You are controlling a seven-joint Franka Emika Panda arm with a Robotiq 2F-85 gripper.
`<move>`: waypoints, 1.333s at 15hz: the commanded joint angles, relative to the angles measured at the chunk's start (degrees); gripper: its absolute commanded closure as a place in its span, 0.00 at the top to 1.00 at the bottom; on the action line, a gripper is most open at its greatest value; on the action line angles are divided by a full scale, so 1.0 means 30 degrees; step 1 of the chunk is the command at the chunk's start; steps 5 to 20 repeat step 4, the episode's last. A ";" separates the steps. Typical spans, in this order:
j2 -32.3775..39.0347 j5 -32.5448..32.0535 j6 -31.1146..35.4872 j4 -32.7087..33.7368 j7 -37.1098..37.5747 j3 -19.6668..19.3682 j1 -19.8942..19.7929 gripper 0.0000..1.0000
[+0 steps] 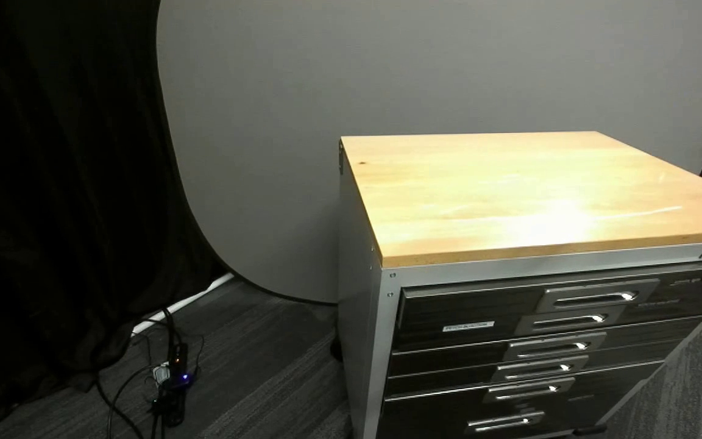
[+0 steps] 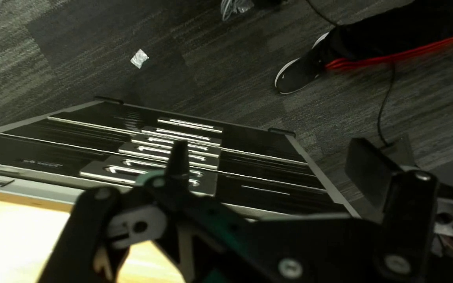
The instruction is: Place the black and yellow screwdriver inside the topmost drawer then close the drawer
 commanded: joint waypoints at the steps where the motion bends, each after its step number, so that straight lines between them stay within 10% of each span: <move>1: -0.0117 0.0030 -0.0130 0.0016 -0.0095 0.0124 -0.0128 1.00; 20: -0.0023 0.0030 -0.0136 -0.0058 -0.0155 0.0118 -0.0122 1.00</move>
